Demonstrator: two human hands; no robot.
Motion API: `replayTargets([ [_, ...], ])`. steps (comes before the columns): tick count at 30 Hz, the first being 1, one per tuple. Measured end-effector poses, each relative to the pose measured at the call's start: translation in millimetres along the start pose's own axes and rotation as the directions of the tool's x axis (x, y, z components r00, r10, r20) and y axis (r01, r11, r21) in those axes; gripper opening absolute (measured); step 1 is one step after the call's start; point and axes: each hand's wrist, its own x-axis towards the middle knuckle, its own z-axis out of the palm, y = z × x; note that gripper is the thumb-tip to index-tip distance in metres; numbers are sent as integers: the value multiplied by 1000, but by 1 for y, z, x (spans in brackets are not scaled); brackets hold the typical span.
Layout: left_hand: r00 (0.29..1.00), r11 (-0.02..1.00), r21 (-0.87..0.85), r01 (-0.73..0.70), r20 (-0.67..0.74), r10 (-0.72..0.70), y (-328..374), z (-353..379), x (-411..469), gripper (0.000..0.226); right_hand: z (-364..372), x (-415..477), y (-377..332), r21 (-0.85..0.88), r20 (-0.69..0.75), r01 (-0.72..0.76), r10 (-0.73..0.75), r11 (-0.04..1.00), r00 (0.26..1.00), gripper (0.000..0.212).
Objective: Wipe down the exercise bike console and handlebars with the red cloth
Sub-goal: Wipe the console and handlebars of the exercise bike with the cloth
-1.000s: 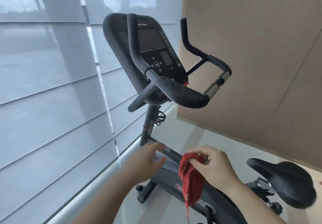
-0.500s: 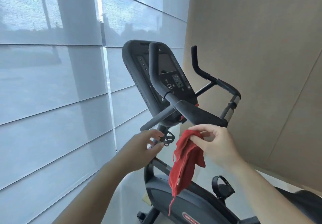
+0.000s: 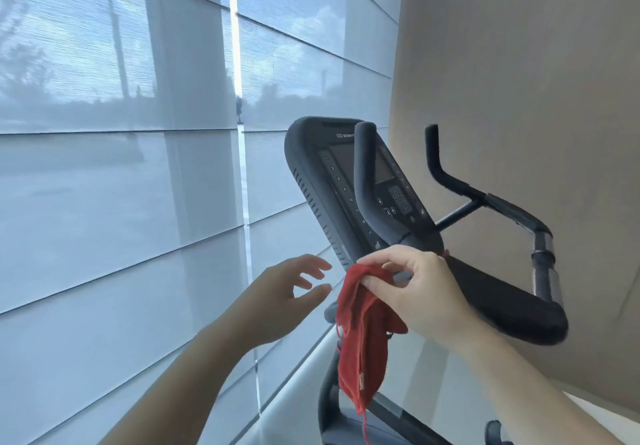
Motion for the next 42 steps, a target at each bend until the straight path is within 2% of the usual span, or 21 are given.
replayTargets([
  [4, 999, 999, 38, -21, 44, 19, -31, -24, 35, 22, 22, 27, 2, -9, 3, -25, 25, 1000, 1000, 14],
  [8, 993, 992, 60, -115, 16, 114, -59, -42, 78, 23, 39, 55, 5, -53, -45, 0, -2, 999, 999, 18],
  [12, 981, 980, -77, -184, 46, 188, -80, -52, 126, 20, 47, 78, 4, -134, -145, -8, -12, 991, 989, 25],
  [15, 961, 950, -175, -258, 54, 271, -85, -58, 162, 17, 52, 98, -4, -220, -213, -31, -17, 975, 977, 20],
  [18, 916, 907, -194, -374, 75, 393, -87, -67, 194, 19, 53, 120, -20, -273, -306, -80, -8, 959, 952, 16],
  [24, 782, 790, -64, -609, 119, 612, -86, -94, 247, 27, 30, 171, -60, -275, -485, -168, 15, 947, 875, 19],
  [27, 729, 733, -45, -679, 74, 680, -83, -110, 271, 28, 12, 203, -85, -263, -531, -177, 11, 949, 848, 19],
  [33, 665, 666, -35, -745, 38, 746, -60, -119, 313, 30, -16, 272, -109, -387, -629, -215, -86, 897, 772, 13],
  [35, 652, 653, -8, -757, 45, 757, -55, -113, 323, 30, -7, 271, -92, -431, -616, -284, -49, 856, 787, 11],
  [37, 639, 635, 74, -769, 78, 765, -56, -106, 330, 30, 7, 255, -70, -502, -552, -334, 2, 798, 834, 15],
  [42, 607, 566, 271, -778, 91, 790, -69, -91, 340, 29, 24, 222, -43, -717, -444, -293, -90, 633, 891, 39],
])
